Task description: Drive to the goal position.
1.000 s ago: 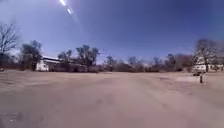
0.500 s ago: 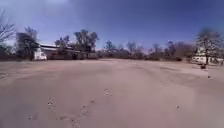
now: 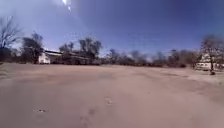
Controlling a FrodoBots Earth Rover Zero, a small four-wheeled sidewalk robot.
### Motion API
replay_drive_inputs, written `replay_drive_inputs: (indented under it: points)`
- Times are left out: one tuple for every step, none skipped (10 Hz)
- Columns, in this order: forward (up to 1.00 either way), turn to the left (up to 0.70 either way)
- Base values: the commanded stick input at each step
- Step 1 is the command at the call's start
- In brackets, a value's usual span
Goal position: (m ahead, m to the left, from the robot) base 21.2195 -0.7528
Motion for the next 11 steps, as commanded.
replay_drive_inputs:
  points:
    - [1.0, 0.0]
    - [1.0, 0.0]
    - [1.0, 0.0]
    - [1.0, 0.0]
    - [1.0, 0.0]
    - [1.0, 0.0]
    - [1.0, 0.0]
    - [1.0, 0.0]
    - [1.0, 0.0]
    - [1.0, 0.0]
    - [1.0, 0.0]
